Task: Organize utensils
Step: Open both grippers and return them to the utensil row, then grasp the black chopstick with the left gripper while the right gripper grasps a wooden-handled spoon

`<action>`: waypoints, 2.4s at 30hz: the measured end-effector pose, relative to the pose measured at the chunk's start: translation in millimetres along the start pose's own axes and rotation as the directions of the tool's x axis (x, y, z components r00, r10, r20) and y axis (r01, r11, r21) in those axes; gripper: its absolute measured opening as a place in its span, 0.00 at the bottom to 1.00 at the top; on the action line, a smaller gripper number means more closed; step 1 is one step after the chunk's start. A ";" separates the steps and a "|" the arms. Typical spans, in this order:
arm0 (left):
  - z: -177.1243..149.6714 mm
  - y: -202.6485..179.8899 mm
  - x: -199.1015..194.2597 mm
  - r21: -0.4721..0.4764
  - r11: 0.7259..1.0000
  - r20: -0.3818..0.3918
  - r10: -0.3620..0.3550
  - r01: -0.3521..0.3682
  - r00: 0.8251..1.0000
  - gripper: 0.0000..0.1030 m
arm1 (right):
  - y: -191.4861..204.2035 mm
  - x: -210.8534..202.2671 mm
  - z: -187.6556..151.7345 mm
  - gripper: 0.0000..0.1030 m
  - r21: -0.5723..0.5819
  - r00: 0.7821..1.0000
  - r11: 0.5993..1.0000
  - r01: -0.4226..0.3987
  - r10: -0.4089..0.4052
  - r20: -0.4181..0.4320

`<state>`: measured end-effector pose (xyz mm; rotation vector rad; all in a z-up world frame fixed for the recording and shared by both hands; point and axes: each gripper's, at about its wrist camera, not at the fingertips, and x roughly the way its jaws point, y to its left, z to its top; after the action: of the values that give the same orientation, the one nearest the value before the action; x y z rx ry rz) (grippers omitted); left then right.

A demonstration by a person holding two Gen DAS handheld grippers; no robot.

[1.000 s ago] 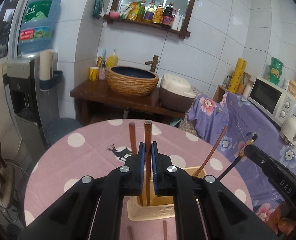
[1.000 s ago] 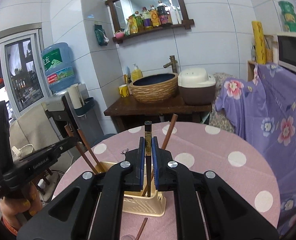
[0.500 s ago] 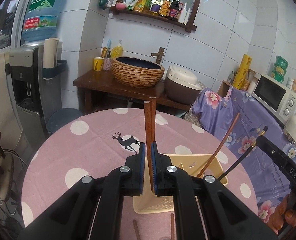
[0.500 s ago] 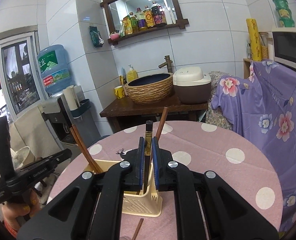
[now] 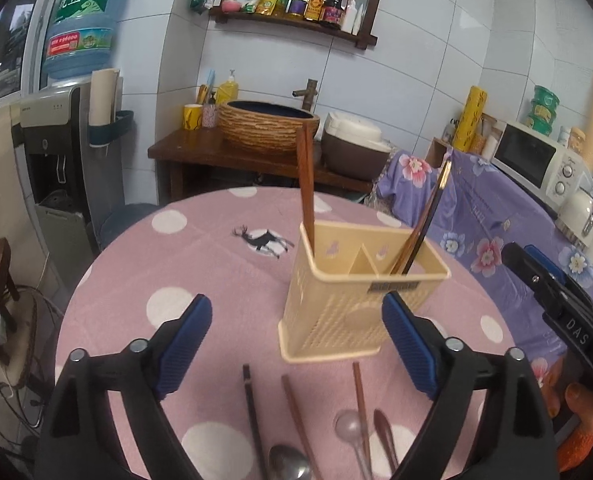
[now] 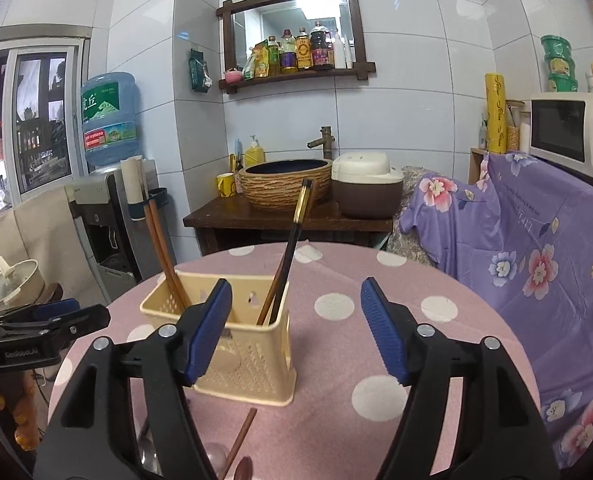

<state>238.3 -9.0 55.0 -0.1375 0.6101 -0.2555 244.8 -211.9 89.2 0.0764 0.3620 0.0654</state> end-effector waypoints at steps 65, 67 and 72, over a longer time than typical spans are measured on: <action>-88.5 22.2 102.0 0.110 0.982 -0.337 0.183 -0.154 0.924 0.16 | 24.0 28.2 -150.4 0.16 0.046 0.900 0.998 -0.033 0.049 -0.432; -86.9 20.6 105.1 0.117 0.979 -0.330 0.197 -0.167 0.923 0.14 | 24.5 28.0 -149.5 0.16 0.047 0.902 0.998 -0.034 0.051 -0.429; -87.9 15.6 107.7 0.149 0.968 -0.311 0.239 -0.201 0.920 0.10 | 24.3 28.0 -148.6 0.16 0.050 0.904 0.998 -0.031 0.049 -0.425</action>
<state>275.3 -28.4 -78.5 0.0878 0.9326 -0.0931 216.8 -176.2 -57.1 0.1118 0.8013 0.1162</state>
